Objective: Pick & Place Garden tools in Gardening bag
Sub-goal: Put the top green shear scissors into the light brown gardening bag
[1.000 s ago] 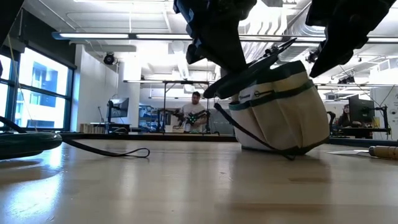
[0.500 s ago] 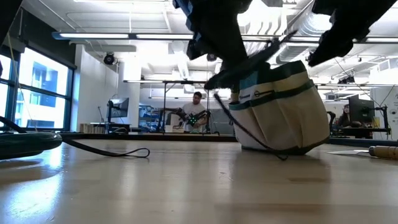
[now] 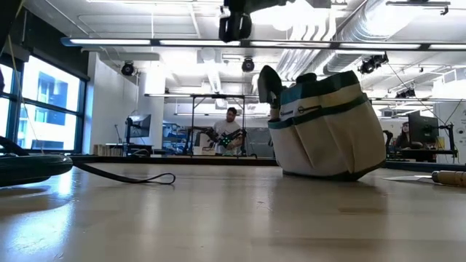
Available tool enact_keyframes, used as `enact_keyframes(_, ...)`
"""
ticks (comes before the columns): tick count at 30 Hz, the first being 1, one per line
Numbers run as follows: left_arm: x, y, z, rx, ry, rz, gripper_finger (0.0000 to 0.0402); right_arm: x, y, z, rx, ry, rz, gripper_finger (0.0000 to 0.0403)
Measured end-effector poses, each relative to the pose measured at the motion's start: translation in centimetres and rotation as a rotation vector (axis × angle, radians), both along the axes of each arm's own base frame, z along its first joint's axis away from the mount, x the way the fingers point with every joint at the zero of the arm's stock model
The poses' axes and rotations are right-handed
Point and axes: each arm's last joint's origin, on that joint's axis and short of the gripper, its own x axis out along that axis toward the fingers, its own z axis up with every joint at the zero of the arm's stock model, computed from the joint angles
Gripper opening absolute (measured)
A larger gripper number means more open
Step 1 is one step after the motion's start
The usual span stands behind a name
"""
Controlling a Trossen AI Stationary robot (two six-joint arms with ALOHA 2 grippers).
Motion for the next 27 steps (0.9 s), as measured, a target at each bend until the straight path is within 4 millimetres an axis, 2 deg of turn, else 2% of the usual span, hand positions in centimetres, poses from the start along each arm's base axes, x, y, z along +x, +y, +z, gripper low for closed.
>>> enact_keyframes(3, 0.0, 1.3, -0.1, -0.052, 0.027, 0.021, 0.0031, 0.8, 1.8, -0.2, -0.152, -0.077, -0.035, 0.0195)
enact_keyframes(7, 0.0, 2.3, 0.0, -0.103, 0.044, 0.055, 0.0031, 2.4, 3.7, -1.9, -0.431, -0.079, -0.241, 0.0187)
enact_keyframes(11, -0.1, 2.8, 0.0, -0.168, 0.07, 0.074, 0.0031, 4.8, 5.3, -3.6, -0.747, -0.088, -0.446, 0.018)
enact_keyframes(16, 0.0, 2.7, -0.3, -0.212, 0.109, 0.082, 0.0031, 7.4, 7.2, -5.2, -0.984, -0.125, -0.532, 0.0168)
enact_keyframes(19, -0.1, 2.6, -0.5, -0.215, 0.132, 0.08, 0.0031, 8.5, 8.0, -5.8, -1.057, -0.123, -0.539, 0.0161)
enact_keyframes(27, -0.3, 2.6, -0.7, -0.206, 0.167, 0.095, 0.0031, 10.9, 9.8, -5.3, -1.087, -0.101, -0.534, 0.0158)
